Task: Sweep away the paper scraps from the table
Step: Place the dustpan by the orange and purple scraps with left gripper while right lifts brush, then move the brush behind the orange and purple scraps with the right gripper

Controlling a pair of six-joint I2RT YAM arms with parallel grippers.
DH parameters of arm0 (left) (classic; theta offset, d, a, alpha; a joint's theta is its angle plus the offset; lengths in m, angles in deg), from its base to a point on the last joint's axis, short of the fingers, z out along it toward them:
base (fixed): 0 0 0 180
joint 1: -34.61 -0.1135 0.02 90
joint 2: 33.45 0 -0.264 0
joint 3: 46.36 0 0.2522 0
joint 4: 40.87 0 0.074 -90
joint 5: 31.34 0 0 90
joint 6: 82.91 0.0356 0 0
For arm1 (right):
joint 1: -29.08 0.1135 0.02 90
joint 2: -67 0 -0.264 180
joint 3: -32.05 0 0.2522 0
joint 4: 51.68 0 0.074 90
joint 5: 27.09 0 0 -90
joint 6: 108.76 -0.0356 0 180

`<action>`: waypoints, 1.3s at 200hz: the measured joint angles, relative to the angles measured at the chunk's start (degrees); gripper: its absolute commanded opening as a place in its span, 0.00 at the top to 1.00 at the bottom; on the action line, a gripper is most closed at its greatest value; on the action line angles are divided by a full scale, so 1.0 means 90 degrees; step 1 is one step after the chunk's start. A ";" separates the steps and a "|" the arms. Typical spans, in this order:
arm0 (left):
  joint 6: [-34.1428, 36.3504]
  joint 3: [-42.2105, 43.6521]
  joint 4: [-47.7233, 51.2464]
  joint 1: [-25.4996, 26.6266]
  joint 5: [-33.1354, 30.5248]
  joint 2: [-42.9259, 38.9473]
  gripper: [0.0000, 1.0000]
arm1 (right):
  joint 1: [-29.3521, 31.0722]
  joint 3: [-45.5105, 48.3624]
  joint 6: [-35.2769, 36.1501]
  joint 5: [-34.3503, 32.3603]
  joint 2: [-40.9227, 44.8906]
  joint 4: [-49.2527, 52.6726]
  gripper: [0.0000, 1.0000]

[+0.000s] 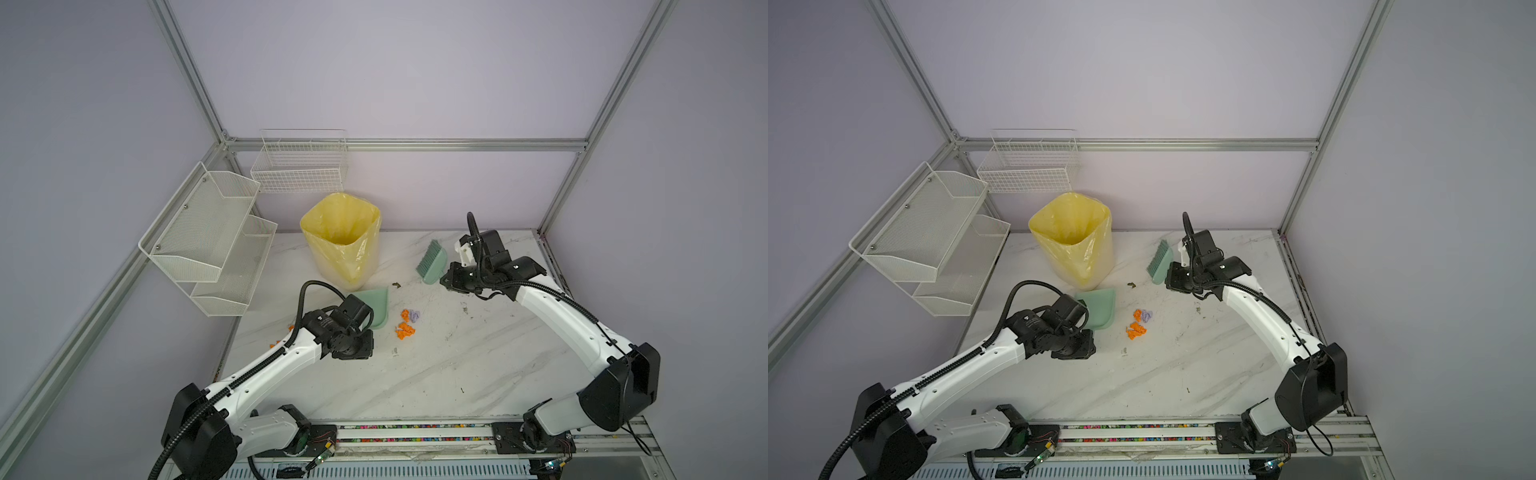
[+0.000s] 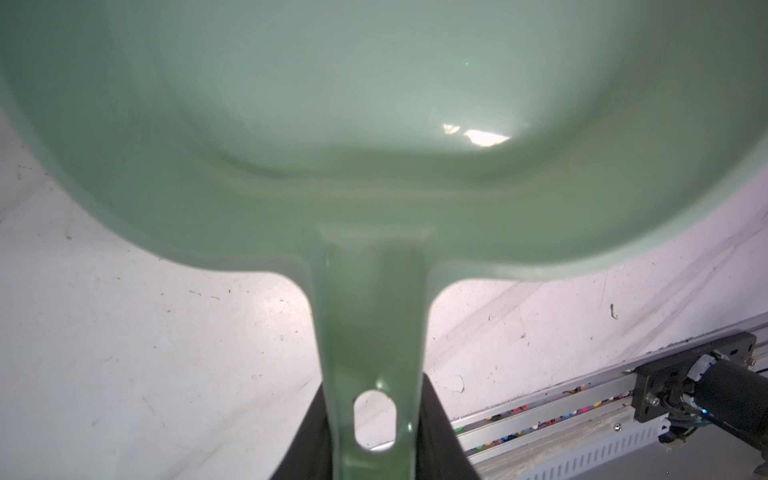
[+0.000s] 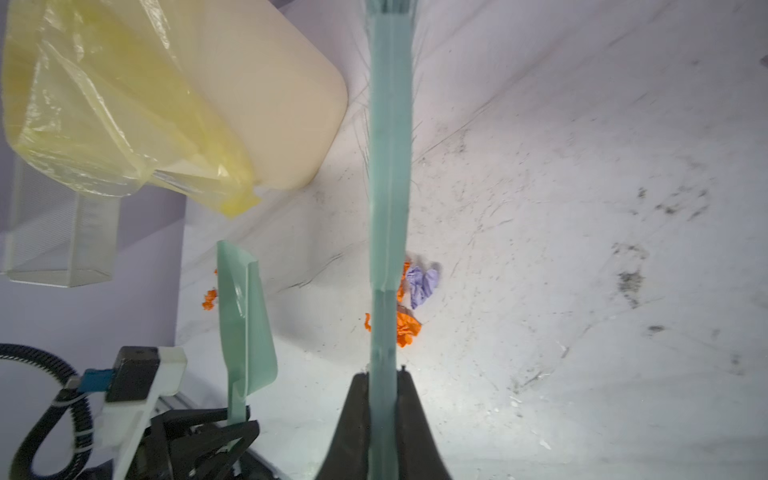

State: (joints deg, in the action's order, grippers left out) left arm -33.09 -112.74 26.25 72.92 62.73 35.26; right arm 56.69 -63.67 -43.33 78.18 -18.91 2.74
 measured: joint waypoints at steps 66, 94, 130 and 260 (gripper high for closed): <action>-0.0267 -0.0012 0.0418 0.0957 -0.0012 0.0539 1.00 | 0.0146 -0.0481 0.1321 -0.1620 -0.0554 0.1195 1.00; -0.0301 -0.0022 0.0520 0.1358 -0.0053 0.0758 1.00 | 0.0347 -0.0483 0.1625 -0.2174 -0.0578 0.1341 1.00; -0.0289 -0.0245 0.0845 0.1778 -0.0296 0.1435 1.00 | 0.0474 -0.0508 0.1821 -0.2191 -0.0933 0.1387 1.00; -0.0430 -0.0505 0.0984 0.2210 0.0044 0.1938 1.00 | 0.0845 -0.0962 0.2397 -0.2378 -0.1783 0.1270 1.00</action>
State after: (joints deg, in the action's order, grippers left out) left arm -36.96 -117.29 35.11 92.81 63.13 52.70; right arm 64.30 -72.32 -21.76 56.78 -34.95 14.17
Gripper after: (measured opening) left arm 0.242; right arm 0.109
